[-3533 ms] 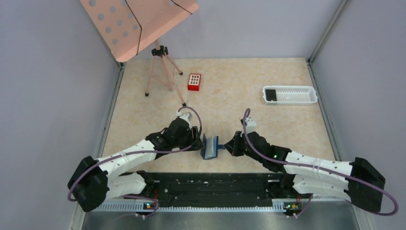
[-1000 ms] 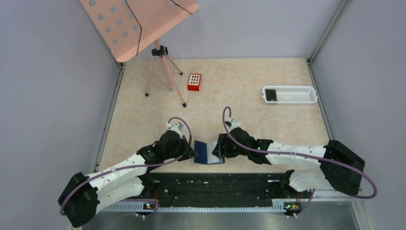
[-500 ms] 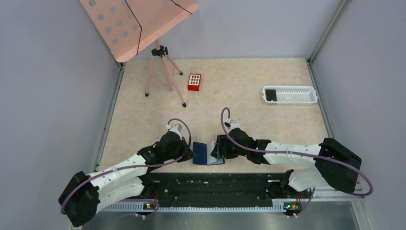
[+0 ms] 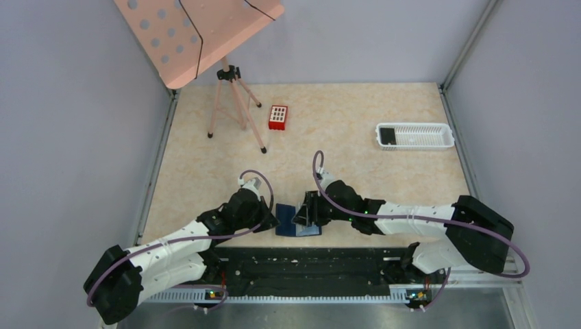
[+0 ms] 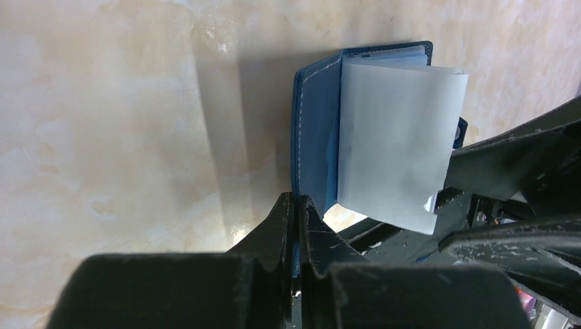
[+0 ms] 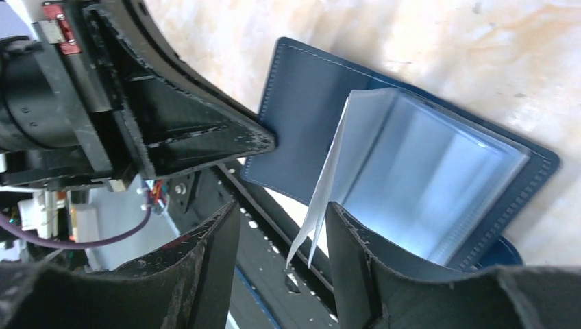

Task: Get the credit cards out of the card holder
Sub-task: Open the card holder at the center of the board.

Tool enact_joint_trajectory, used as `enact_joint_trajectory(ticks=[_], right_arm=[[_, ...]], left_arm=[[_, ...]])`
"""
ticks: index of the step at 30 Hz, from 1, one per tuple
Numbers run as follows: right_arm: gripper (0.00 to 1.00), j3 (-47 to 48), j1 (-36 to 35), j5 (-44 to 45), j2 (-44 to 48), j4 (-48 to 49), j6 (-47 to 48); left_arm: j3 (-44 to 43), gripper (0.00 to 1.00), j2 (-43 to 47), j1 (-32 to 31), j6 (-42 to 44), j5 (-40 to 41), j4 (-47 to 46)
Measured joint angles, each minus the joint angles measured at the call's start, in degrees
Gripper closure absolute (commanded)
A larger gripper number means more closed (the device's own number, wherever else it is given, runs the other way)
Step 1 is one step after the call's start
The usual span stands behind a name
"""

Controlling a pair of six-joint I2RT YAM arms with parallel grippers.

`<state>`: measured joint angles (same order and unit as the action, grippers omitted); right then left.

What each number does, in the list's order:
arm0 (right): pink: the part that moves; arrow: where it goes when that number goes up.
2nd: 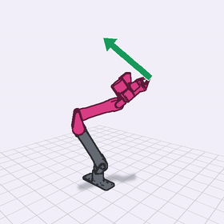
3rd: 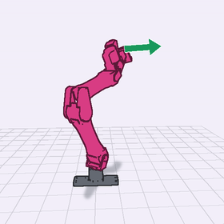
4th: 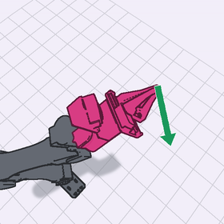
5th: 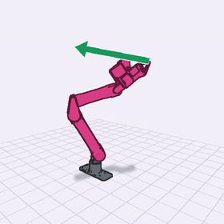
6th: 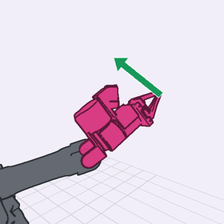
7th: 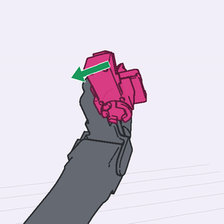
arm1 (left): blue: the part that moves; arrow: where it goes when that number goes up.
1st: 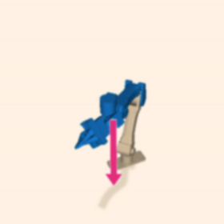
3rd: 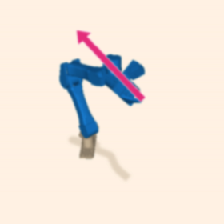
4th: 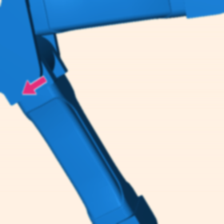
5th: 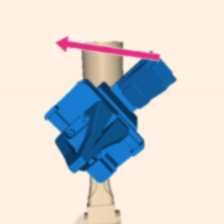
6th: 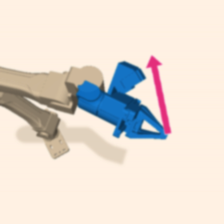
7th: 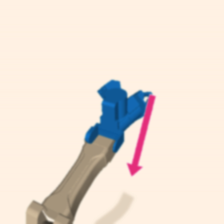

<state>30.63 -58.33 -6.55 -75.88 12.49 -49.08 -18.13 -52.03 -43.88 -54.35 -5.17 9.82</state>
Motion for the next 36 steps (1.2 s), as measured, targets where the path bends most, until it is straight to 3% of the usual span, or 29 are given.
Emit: enact_joint_trajectory(ticks=[8, 11, 14, 24, 36], right_arm=[[0.6, 0.0, -0.02, -6.27, -3.72, 7.43, -0.24], [0.5, 0.0, -0.02, -6.36, -3.74, 7.5, -0.04], [0.44, 0.0, 0.0, -4.74, -3.17, 4.68, 0.5], [0.45, -1.79, 2.34, 4.15, 6.36, -5.53, 0.9], [0.45, -2.16, 2.36, 5.44, 3.28, -6.97, -1.14]], left_arm=[[0.87, 1.0, 0.0, 0.0, -0.72, -0.94, -1.6], [1.49, 1.0, 0.0, 0.0, -1.22, -1.33, -2.58], [2.21, 1.0, 0.0, 0.0, -1.49, -1.46, -3.1], [2.82, 1.0, -0.02, 0.0, -2.16, -1.44, -3.43], [2.82, 1.0, -1.09, 0.0, -2.6, -1.44, -3.93]])
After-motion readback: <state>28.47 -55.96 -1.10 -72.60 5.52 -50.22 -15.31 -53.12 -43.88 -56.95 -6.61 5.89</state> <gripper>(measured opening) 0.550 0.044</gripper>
